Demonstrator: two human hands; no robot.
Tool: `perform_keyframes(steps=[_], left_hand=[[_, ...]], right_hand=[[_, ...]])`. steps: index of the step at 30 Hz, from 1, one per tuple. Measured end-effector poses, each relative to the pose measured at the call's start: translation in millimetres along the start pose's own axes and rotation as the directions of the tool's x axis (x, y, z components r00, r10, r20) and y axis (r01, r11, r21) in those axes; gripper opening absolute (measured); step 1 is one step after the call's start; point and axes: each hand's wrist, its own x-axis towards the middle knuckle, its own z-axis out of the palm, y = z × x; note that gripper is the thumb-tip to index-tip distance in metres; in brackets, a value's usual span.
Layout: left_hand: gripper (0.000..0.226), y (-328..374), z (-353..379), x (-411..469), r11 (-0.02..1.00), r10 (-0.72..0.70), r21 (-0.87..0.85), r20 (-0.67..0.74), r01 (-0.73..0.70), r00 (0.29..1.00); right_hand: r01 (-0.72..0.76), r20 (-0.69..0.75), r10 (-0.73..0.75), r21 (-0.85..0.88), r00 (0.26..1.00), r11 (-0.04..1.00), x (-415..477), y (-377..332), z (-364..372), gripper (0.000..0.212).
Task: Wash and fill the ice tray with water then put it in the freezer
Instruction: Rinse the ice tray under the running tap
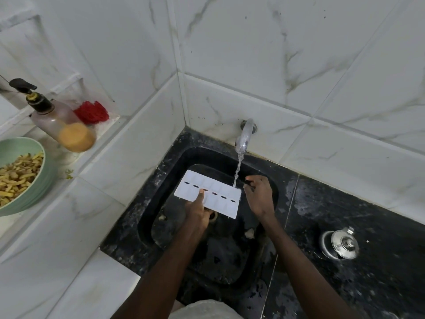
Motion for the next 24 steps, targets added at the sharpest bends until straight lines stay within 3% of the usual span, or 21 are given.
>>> perform_keyframes(steps=[5,7,9,11,13,15,17,20,23,24], left_hand=[[0.018,2.9,3.0,-2.4,0.999,-0.032,-0.031,0.024,0.033,0.999],[0.015,5.1,4.4,-5.2,0.999,-0.038,-0.037,0.027,0.039,0.999],[0.028,5.8,4.6,-4.1,0.997,-0.049,-0.051,0.021,0.05,0.999],[0.042,7.7,5.9,-2.6,0.997,-0.067,-0.044,0.022,0.068,0.998],[0.036,9.5,6.2,-3.0,0.997,-0.075,-0.026,0.079,0.077,0.994],[0.019,12.2,3.6,-6.5,0.996,-0.069,-0.041,0.158,0.076,0.985],[0.025,15.2,-6.3,-10.8,0.992,-0.053,-0.098,0.254,0.08,0.966],[0.043,20.5,-16.8,-9.3,0.976,-0.067,-0.177,0.314,0.128,0.947],[0.021,28.8,-20.6,-8.5,0.979,-0.106,-0.133,0.307,0.153,0.946],[0.029,31.5,-21.9,-7.2,0.983,-0.122,-0.095,0.32,0.16,0.939]], right_hand=[[-0.109,-0.031,0.108,-0.029,0.994,0.994,6.4,3.1,6.0,0.03],[-0.246,0.083,0.249,-0.049,0.965,0.968,5.7,7.8,10.9,0.024],[-0.411,0.247,0.389,0.041,0.887,0.911,0.4,6.9,17.2,0.026],[-0.623,0.437,0.481,0.277,0.76,0.732,-6.9,-0.9,23.5,0.024],[-0.727,0.569,0.465,0.423,0.678,0.542,-12.4,-6.4,29.8,0.02],[-0.758,0.6,0.464,0.499,0.652,0.42,-14.9,-7.9,35.0,0.011],[-0.767,0.59,0.495,0.542,0.638,0.344,-13.7,-8.6,36.8,0.014],[-0.775,0.599,0.493,0.513,0.631,0.369,-6.6,-5.5,33.6,0.026],[-0.739,0.626,0.416,0.439,0.659,0.51,1.6,0.6,22.5,0.032],[-0.712,0.624,0.395,0.409,0.674,0.57,4.5,2.2,18.3,0.032]])
